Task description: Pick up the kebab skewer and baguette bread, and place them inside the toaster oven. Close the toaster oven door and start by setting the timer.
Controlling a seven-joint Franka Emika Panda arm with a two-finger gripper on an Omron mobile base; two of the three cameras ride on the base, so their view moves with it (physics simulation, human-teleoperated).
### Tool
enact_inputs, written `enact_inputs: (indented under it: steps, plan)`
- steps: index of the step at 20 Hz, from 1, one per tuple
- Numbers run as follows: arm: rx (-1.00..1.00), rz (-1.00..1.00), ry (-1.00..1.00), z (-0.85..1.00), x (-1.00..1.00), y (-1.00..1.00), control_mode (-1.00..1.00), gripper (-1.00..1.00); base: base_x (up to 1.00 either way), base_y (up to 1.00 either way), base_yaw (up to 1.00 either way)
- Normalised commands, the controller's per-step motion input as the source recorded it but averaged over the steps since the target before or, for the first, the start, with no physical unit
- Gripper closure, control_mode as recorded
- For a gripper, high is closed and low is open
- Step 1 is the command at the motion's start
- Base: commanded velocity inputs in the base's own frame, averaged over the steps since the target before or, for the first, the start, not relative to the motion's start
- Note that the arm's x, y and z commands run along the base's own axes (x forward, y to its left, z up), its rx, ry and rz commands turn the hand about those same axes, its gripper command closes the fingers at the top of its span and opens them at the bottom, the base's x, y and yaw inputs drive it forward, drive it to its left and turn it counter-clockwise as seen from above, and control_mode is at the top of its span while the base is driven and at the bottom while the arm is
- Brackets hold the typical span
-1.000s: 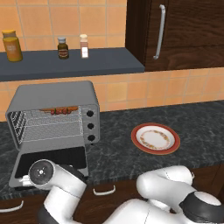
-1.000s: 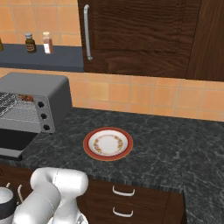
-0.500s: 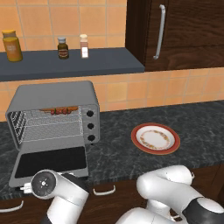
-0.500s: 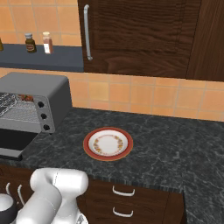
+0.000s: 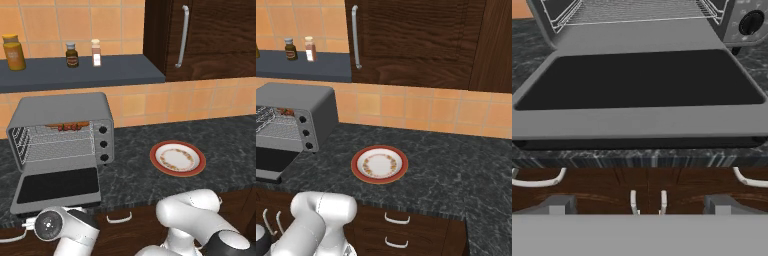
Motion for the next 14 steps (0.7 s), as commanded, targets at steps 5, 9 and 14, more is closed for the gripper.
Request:
enact_inputs:
  steps: [5,9,14]
  plan:
    - [0.00,0.00,-0.07,-0.12,-0.01,0.02,-1.00,-1.00,0.00,0.00,0.00]
    - [0.00,0.00,-0.08,-0.04,0.05,0.00,-1.00,-1.00,0.00,0.00,0.00]
    - [0.00,0.00,-0.04,-0.12,0.22,0.00,-1.00,-1.00,0.00,0.00,0.00]
